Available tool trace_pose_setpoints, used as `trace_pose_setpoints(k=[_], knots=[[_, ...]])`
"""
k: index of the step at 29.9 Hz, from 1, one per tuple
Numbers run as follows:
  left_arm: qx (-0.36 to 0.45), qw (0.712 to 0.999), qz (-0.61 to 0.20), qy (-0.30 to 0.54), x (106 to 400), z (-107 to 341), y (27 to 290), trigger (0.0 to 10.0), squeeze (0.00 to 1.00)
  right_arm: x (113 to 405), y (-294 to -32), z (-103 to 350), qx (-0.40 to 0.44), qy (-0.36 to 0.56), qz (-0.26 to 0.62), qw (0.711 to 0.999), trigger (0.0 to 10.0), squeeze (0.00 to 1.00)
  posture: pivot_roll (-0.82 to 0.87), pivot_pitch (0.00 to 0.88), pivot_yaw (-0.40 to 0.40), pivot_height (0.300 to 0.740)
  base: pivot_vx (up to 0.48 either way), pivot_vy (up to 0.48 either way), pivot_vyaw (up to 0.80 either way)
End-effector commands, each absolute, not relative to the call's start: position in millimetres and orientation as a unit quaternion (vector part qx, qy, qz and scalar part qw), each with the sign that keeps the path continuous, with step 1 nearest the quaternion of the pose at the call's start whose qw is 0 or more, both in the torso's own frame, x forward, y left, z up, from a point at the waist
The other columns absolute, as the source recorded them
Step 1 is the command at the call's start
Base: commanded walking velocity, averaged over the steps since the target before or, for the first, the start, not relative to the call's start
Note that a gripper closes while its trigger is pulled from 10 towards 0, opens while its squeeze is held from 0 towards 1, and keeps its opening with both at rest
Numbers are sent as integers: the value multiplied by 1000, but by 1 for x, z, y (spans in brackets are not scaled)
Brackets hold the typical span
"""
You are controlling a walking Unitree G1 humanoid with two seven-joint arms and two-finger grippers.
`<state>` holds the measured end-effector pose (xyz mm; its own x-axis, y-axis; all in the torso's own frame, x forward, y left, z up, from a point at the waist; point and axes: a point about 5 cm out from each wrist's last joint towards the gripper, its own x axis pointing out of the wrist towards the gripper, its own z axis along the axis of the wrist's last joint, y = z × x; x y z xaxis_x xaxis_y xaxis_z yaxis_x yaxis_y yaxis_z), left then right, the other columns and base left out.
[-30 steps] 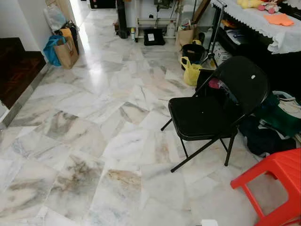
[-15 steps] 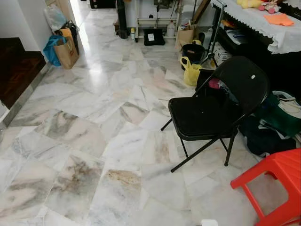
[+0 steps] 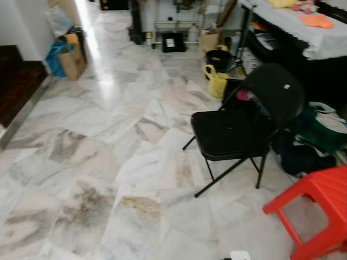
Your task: Setting the table
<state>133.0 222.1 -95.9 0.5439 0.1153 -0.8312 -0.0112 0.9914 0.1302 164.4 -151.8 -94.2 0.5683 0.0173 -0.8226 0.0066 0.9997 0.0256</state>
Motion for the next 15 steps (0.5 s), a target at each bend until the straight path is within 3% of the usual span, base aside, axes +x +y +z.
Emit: trace_pose_setpoints(k=[1,15], knots=[[-3,889,51,455,169,-81,231,10000,0,199,-191,-76,105,433,-54,894,10000,0,9,65,5,740,0,0,-800],[-2,888,48,458,169,-81,232,10000,0,199,-191,-76,106,436,-54,892,10000,0,16,92,7,740,0,0,-800]])
